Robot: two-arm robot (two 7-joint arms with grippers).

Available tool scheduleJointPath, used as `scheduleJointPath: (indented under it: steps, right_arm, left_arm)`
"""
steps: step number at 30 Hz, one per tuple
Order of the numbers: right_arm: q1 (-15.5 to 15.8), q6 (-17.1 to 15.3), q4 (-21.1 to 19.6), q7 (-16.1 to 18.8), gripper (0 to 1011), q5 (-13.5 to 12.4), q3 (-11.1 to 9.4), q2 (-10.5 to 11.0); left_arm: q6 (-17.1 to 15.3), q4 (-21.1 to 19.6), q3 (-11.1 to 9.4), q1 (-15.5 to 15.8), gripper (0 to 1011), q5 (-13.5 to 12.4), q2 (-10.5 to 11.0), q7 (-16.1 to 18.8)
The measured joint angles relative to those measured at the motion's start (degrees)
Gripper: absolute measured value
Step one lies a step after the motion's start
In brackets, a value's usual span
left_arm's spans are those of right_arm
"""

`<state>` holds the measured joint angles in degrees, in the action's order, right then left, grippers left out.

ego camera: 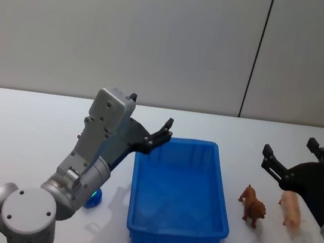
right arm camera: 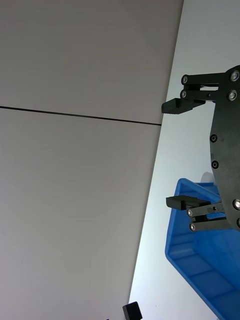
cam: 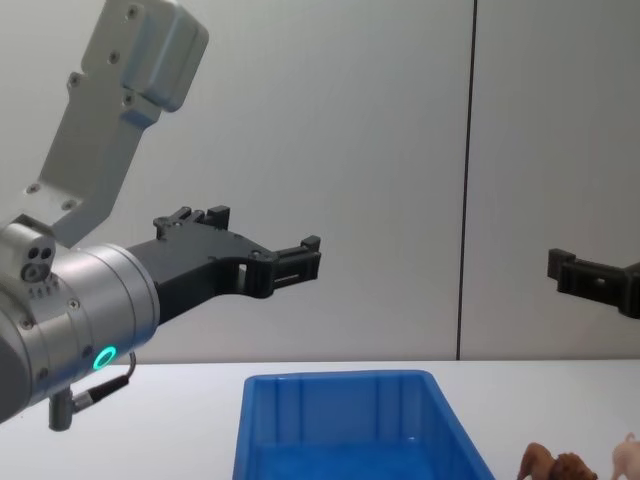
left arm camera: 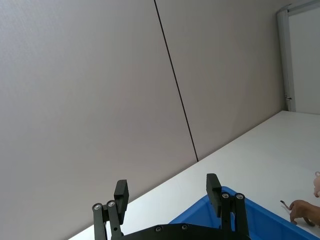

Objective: Pick up the two dolls from the table and place them into the box.

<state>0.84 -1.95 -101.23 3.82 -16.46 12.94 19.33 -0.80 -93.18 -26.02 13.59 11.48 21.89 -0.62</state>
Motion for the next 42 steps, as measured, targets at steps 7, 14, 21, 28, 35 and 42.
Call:
scheduleJointPath:
  steps: [7, 14, 21, 28, 35, 42]
  right_arm:
    - [0.0, 0.0, 0.0, 0.0, 1001, 0.0, 0.0, 0.0]
    - [0.0, 0.0, 0.0, 0.0, 1001, 0.0, 0.0, 0.0]
    - [0.0, 0.0, 0.0, 0.0, 1001, 0.0, 0.0, 0.0]
    - [0.0, 0.0, 0.0, 0.0, 1001, 0.0, 0.0, 0.0]
    - [0.0, 0.0, 0.0, 0.0, 1001, 0.0, 0.0, 0.0]
    - [0.1, 0.0, 0.0, 0.0, 1001, 0.0, -0.1, 0.1]
  left_arm:
    - [0.0, 0.0, 0.0, 0.0, 1000, 0.0, 0.0, 0.0]
    - [0.0, 0.0, 0.0, 0.0, 1000, 0.0, 0.0, 0.0]
    - [0.0, 0.0, 0.0, 0.0, 1000, 0.0, 0.0, 0.0]
    - [0.0, 0.0, 0.0, 0.0, 1000, 0.0, 0.0, 0.0]
    - [0.0, 0.0, 0.0, 0.0, 1000, 0.0, 0.0, 0.0]
    - [0.0, 0.0, 0.0, 0.0, 1000, 0.0, 0.0, 0.0]
